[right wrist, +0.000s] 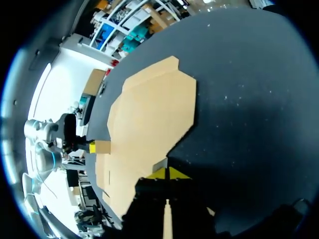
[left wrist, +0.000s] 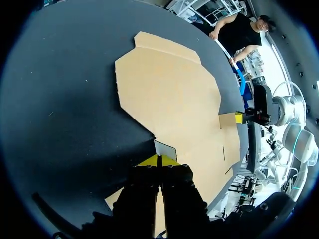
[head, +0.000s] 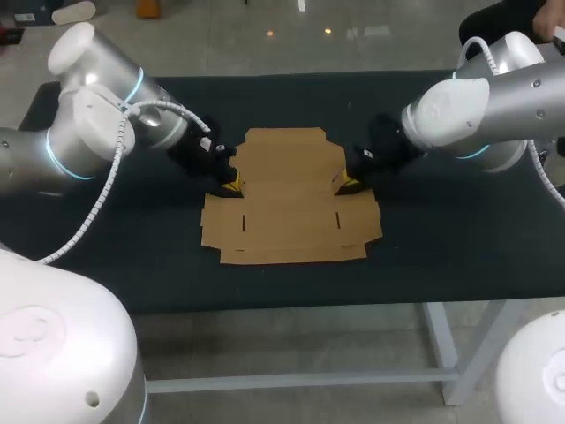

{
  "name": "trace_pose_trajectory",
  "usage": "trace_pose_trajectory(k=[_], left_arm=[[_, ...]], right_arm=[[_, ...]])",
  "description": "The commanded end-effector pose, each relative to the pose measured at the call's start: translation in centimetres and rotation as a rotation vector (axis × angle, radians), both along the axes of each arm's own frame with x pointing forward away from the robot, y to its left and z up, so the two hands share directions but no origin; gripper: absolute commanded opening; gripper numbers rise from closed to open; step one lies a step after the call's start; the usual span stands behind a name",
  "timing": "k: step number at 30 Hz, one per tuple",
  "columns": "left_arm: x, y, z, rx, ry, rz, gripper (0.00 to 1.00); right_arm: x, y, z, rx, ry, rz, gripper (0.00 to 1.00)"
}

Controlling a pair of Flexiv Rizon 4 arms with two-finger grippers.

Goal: Assemble the packaging by folding the flat box into shape, placing the metal phone stand inside, and closing the box properly

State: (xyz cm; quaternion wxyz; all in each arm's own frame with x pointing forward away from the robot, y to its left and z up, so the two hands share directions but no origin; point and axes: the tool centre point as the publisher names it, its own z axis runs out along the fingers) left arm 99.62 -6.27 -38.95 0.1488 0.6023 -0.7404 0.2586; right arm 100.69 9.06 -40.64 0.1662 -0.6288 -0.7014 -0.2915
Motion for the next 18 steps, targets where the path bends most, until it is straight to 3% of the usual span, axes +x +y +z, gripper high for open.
trace_pose_trajectory(k=[1,18], left_arm=[[-0.3,-0.5,0.2,0.029,-0.007,0.012,0.00],[-0.3,-1.5,0.2,0.068,-0.010,0.021,0.00]], right_arm=[[-0.2,0.9,0.3,-0.042,-0.007,-0.008,0.00],[-0.6,1.6,0.3,-0.091,-0.007,-0.012,0.00]])
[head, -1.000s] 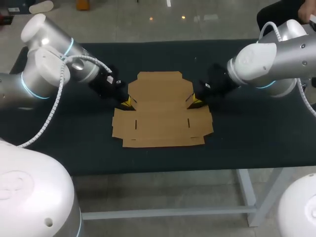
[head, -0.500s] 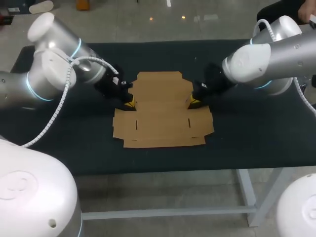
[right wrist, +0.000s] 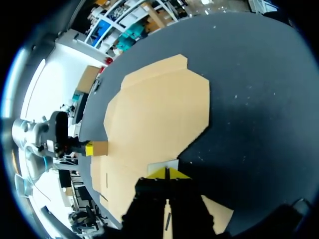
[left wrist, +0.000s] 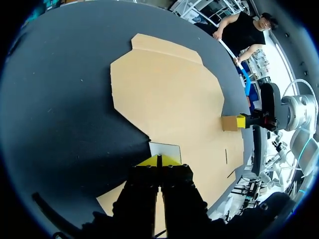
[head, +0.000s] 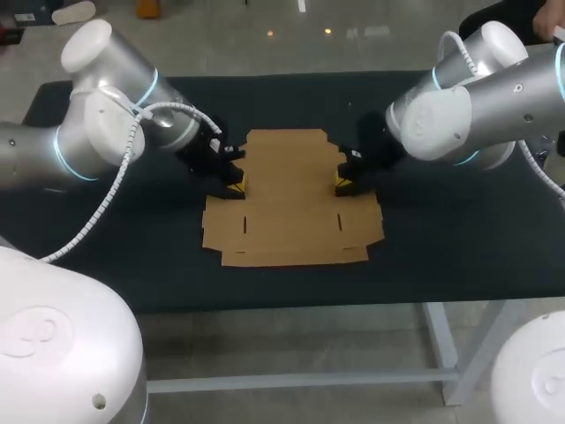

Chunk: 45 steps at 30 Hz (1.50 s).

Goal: Assemble the packaging by folding the flat box into shape, placing the metal phone stand inside, and closing the box properly

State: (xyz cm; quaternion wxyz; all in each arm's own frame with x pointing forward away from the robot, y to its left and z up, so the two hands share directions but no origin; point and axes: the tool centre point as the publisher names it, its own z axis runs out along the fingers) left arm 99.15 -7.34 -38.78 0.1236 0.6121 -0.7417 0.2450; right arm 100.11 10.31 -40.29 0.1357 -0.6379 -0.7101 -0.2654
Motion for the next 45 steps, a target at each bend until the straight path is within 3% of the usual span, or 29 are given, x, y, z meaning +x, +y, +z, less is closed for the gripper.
trace_pose_trajectory(k=[1,18,45], left_arm=[[0.2,-0.5,0.0,0.018,0.006,0.001,0.00],[0.5,-1.3,0.1,0.092,-0.002,0.046,0.00],[0.4,-2.3,-1.3,0.125,0.043,0.030,0.00]], right_arm=[[0.0,0.4,-0.1,-0.009,0.001,-0.001,0.00],[0.5,1.6,-0.9,-0.081,0.029,-0.003,0.00],[1.0,2.8,-1.7,-0.145,0.048,0.011,0.00]])
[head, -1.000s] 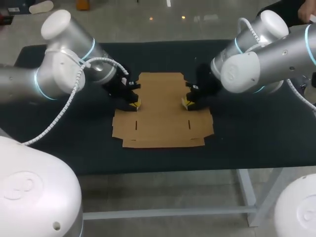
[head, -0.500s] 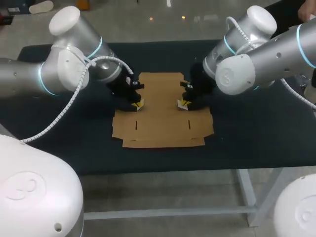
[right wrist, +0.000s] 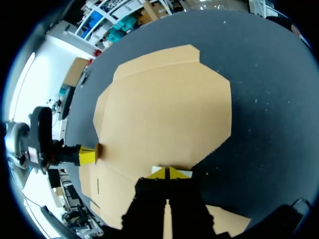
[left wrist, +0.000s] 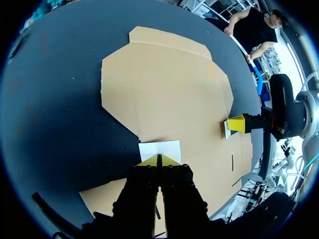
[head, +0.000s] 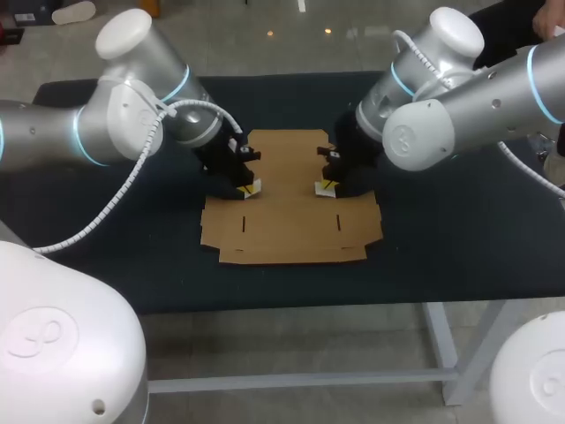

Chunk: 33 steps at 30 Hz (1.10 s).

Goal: Assemble the packaging by folding the flat box into shape, placing the metal phone stand inside, and closing the box properly

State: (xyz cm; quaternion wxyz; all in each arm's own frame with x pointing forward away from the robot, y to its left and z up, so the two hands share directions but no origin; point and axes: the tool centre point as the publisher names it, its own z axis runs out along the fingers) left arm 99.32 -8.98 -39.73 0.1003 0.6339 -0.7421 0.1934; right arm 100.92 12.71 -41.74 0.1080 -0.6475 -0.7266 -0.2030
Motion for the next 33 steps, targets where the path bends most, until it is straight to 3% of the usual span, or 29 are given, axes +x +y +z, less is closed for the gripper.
trace_pose_trajectory(k=[1,16,27,33], left_arm=[[0.3,-0.8,-0.5,0.015,0.004,0.000,0.00],[0.5,-1.3,-2.2,0.074,0.024,0.031,0.00],[0.2,-1.1,-1.9,0.080,0.023,0.040,0.00],[-0.1,-0.5,-0.1,0.081,-0.008,0.055,0.00]], right_arm=[[0.2,0.5,-0.3,-0.015,0.006,0.000,0.00],[-0.6,1.2,-1.6,-0.152,0.023,-0.043,0.00],[-0.9,0.2,-1.3,-0.137,0.034,-0.082,0.00],[-0.9,-1.0,0.2,-0.100,0.020,-0.128,0.00]])
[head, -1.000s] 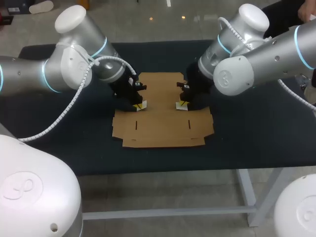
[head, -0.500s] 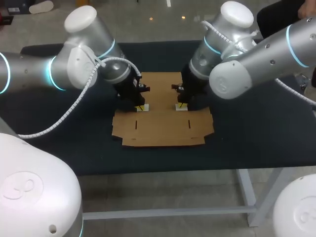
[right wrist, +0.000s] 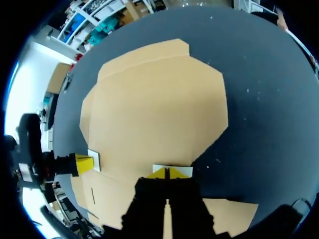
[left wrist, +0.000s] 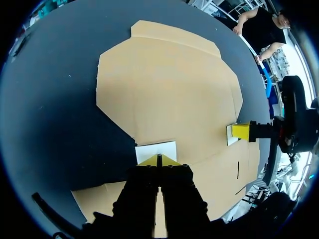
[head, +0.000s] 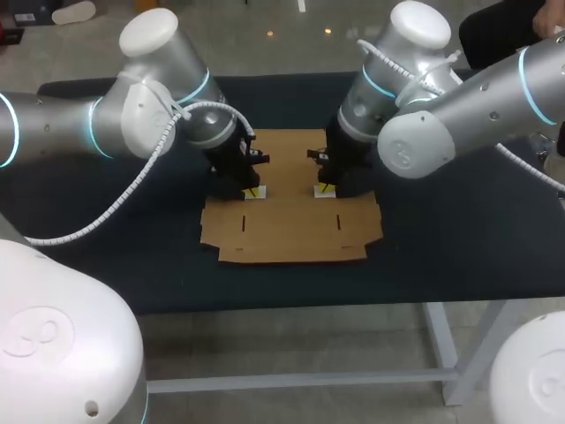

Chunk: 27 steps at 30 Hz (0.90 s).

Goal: Assemble the packaging by folding the flat box into shape, placing the metal phone stand inside, and closing the box properly

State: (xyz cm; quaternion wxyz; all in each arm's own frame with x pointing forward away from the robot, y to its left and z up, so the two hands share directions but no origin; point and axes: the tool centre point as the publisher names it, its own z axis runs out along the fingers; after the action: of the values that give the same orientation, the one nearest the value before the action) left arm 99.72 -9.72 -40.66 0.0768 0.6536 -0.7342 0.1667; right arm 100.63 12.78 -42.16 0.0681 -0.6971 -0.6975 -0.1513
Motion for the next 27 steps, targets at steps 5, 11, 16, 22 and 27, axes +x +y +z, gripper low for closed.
trace_pose_trajectory(k=[5,11,16,22,27], left_arm=[[-0.5,1.4,2.8,-0.002,-0.026,0.026,0.00],[-0.1,3.0,4.3,0.009,-0.019,0.060,0.00],[0.1,4.3,4.9,0.006,-0.005,0.085,0.00],[-0.2,5.4,5.9,0.006,-0.009,0.112,0.00],[-1.0,6.0,6.8,0.012,-0.010,0.117,0.00]], right_arm=[[-0.6,-2.4,2.1,0.062,-0.016,-0.046,0.00],[-0.6,-4.1,3.3,0.116,0.016,-0.067,0.00],[-0.4,-5.0,3.4,0.152,0.062,-0.073,0.00],[-0.5,-6.1,3.6,0.184,0.089,-0.074,0.00],[-1.1,-7.1,4.5,0.201,0.092,-0.073,0.00]])
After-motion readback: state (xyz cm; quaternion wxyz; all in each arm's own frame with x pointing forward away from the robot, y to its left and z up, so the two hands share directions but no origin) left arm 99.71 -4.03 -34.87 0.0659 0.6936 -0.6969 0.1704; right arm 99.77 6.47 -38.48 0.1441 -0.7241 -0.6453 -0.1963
